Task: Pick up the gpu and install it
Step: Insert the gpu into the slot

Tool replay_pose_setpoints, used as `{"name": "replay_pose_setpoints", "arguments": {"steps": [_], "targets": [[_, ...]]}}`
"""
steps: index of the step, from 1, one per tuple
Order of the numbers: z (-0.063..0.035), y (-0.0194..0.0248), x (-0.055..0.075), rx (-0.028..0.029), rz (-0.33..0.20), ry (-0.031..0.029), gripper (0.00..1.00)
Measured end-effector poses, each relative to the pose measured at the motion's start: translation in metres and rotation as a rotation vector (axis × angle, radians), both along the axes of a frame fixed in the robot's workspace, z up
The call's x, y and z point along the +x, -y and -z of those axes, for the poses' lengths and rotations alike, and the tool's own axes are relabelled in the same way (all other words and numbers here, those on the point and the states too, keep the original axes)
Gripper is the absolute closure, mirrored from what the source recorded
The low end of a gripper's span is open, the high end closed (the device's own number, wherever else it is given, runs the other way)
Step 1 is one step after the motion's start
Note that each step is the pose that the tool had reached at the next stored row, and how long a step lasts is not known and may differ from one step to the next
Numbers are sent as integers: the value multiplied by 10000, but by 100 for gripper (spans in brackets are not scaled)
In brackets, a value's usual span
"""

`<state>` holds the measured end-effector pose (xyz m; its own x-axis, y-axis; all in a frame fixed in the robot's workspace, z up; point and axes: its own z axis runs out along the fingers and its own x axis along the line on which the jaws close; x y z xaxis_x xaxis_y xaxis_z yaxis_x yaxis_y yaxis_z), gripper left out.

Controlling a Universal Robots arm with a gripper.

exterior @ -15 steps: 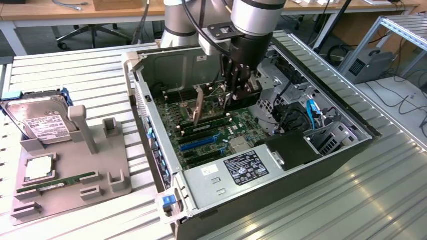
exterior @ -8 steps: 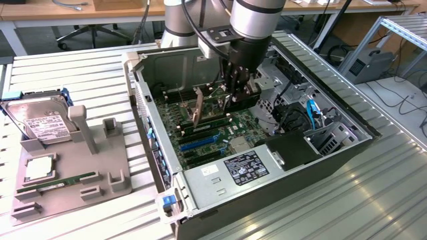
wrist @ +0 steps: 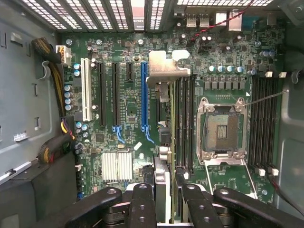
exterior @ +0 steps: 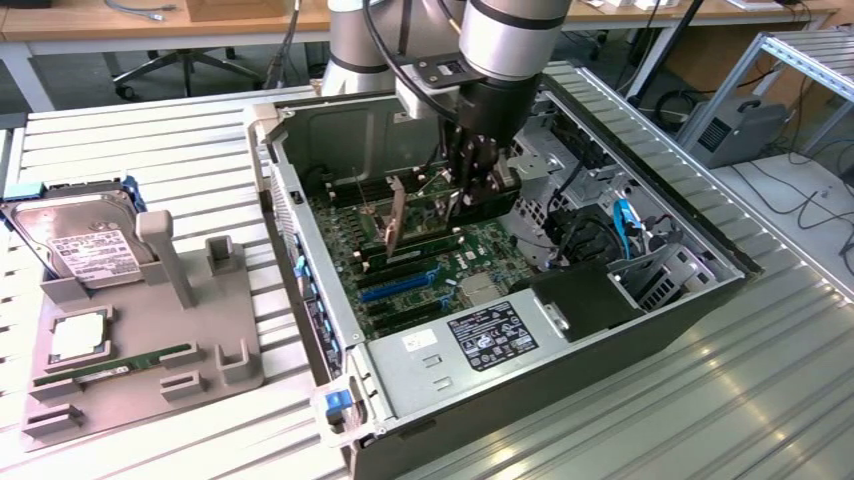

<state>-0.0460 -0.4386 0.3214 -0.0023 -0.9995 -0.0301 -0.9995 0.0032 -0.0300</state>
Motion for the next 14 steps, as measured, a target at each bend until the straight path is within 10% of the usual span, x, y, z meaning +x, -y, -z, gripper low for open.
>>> {"name": "replay_pose_setpoints", "arguments": {"steps": [14], "targets": [[40, 2, -9, -1, 0, 0, 73]]}}
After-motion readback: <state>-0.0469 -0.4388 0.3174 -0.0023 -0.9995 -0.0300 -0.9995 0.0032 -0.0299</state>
